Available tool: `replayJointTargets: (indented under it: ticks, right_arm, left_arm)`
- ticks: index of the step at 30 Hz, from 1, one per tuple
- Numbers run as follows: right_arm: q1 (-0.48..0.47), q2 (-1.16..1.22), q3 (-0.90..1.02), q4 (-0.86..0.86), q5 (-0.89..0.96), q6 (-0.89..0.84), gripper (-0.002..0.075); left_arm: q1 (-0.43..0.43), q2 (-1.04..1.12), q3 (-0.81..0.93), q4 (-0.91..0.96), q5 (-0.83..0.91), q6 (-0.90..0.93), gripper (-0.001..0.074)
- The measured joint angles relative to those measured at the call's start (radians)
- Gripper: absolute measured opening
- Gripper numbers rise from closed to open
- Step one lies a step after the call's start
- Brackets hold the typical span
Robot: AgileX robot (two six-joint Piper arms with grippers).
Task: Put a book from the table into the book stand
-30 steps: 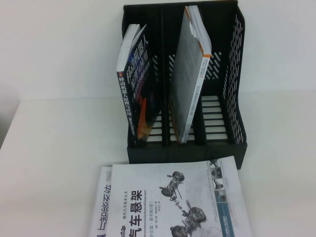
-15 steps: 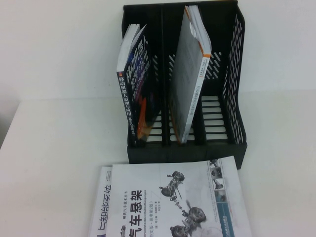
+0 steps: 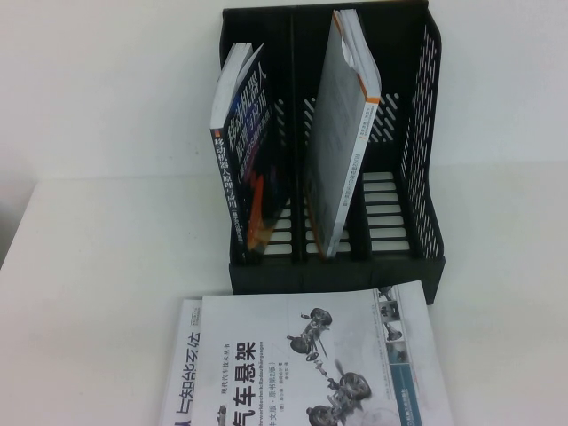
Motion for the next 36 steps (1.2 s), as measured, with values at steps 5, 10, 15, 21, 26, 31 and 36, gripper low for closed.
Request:
replayJointTargets:
  ticks: [5,10,15,21,26,31,36]
  right_arm:
    - [0.0,0.047,-0.227,-0.218,0.575,0.172,-0.0003]
    - [0.0,0.18,-0.326,-0.231,0.861,0.249,-0.0002]
    - [0.0,0.319,-0.335,-0.132,0.901,0.266,-0.0002]
    - [0.0,0.543,-0.368,0.095,0.928,0.099,-0.0002]
    - [0.0,0.763,-0.433,0.474,1.027,-0.302,-0.0002]
    - [0.018,0.985,-0.446,0.842,1.127,-0.706,-0.0002]
    - [0.14,1.201,-0.454,1.03,1.055,-0.869,-0.0001]
  left_arm:
    - [0.0,0.026,-0.118,-0.076,0.224,0.002,-0.0002]
    - [0.0,0.065,-0.066,-0.1,0.232,0.003,-0.0002]
    - [0.0,0.156,-0.067,-0.111,0.289,-0.026,-0.0002]
    - [0.0,0.387,-0.15,-0.149,0.46,-0.026,-0.0002]
    - [0.0,0.624,-0.206,-0.251,0.547,-0.026,-0.0002]
    - [0.0,0.821,-0.256,-0.469,0.621,0.083,-0.0002]
    - [0.0,0.994,-0.31,-0.728,0.687,0.349,-0.0002]
